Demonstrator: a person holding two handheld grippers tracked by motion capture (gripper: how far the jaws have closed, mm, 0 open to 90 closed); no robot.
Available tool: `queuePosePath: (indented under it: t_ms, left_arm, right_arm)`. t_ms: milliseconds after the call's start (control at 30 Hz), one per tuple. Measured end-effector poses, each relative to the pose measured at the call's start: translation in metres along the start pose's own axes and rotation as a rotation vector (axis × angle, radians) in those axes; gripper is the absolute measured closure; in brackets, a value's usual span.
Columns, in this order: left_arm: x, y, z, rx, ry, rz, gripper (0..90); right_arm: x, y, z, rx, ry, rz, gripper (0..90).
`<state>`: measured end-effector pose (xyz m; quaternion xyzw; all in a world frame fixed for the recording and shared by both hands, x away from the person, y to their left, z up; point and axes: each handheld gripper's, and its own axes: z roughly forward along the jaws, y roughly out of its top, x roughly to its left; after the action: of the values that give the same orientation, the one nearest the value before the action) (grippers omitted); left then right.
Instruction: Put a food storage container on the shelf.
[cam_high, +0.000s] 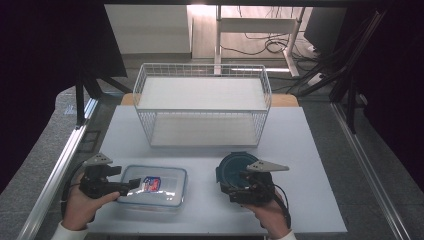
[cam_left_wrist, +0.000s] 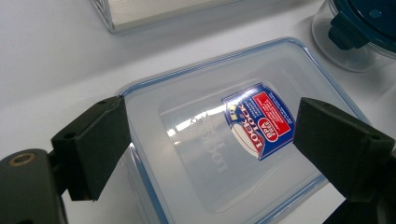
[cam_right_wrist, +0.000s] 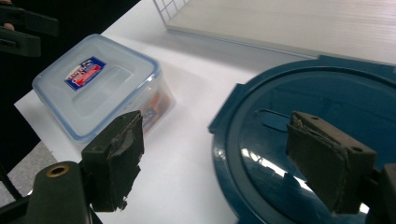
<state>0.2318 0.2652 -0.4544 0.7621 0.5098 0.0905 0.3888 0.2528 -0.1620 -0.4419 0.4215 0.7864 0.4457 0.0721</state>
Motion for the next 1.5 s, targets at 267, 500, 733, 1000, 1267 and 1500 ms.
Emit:
queuePosePath:
  t_ms: [267,500,733,1000,1267,1500]
  left_arm:
    - [0.02,-0.008,-0.01,-0.007,0.005,-0.078,5.3]
    - [0.041,-0.018,-0.008,-0.005,-0.117,-0.171,4.3]
    - [0.05,-0.023,0.004,0.014,-0.22,-0.209,6.2]
    - [0.064,-0.033,0.015,0.068,-0.187,-0.286,5.9]
    - [0.065,-0.041,0.03,0.09,-0.258,-0.333,6.7]
    - [0.067,-0.046,0.039,0.106,-0.336,-0.372,7.2]
  right_arm:
    - [0.031,0.002,0.02,0.031,0.07,0.057,13.9]
    - [0.073,-0.001,0.048,0.085,0.148,0.075,11.7]
    - [0.09,-0.008,0.08,0.116,0.167,0.154,10.8]
    - [0.083,-0.015,0.105,0.143,0.184,0.268,9.3]
    - [0.083,-0.018,0.123,0.147,0.197,0.334,7.3]
    - [0.074,-0.02,0.134,0.161,0.193,0.391,7.3]
